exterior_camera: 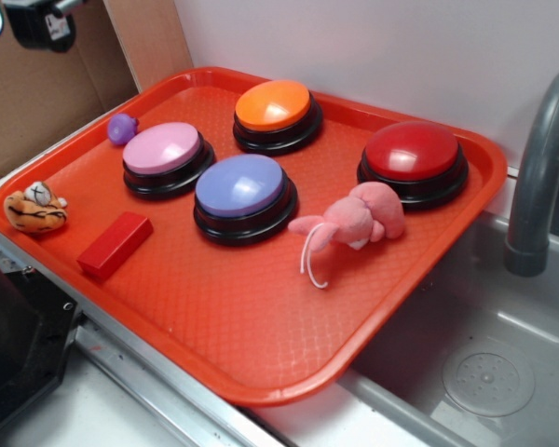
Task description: Push the pink button.
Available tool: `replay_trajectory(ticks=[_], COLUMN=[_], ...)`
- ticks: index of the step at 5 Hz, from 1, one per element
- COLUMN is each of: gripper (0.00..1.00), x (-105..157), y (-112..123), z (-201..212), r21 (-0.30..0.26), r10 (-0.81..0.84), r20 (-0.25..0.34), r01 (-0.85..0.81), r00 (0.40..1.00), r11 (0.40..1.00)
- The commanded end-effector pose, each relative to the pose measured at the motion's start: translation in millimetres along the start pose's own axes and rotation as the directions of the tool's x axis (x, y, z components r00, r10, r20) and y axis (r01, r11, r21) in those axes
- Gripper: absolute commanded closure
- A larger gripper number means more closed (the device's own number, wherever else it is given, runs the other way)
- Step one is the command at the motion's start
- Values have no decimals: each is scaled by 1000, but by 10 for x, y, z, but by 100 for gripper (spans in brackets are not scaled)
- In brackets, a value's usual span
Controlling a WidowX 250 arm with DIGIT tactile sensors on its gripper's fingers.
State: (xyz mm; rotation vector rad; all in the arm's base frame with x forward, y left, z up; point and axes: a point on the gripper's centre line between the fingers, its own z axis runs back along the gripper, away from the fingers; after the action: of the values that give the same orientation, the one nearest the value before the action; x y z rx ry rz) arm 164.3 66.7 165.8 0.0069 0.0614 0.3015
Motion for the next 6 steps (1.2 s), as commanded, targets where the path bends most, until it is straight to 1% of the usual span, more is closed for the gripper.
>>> replay_trajectory(ticks=[1,2,3,4,6], gripper=[0,0,0,0,0], x=[342,390,515,402,402], y=[49,101,46,108,108], z=[-472,-651,-683,-472,-472], r21=[105,73,36,2,2], r10=[-149,-201,-216,-150,-150], r20=[112,155,211,274,274], r01=[137,192,213,155,155], r00=[983,967,953,950,950], r11=[985,979,976,988,988])
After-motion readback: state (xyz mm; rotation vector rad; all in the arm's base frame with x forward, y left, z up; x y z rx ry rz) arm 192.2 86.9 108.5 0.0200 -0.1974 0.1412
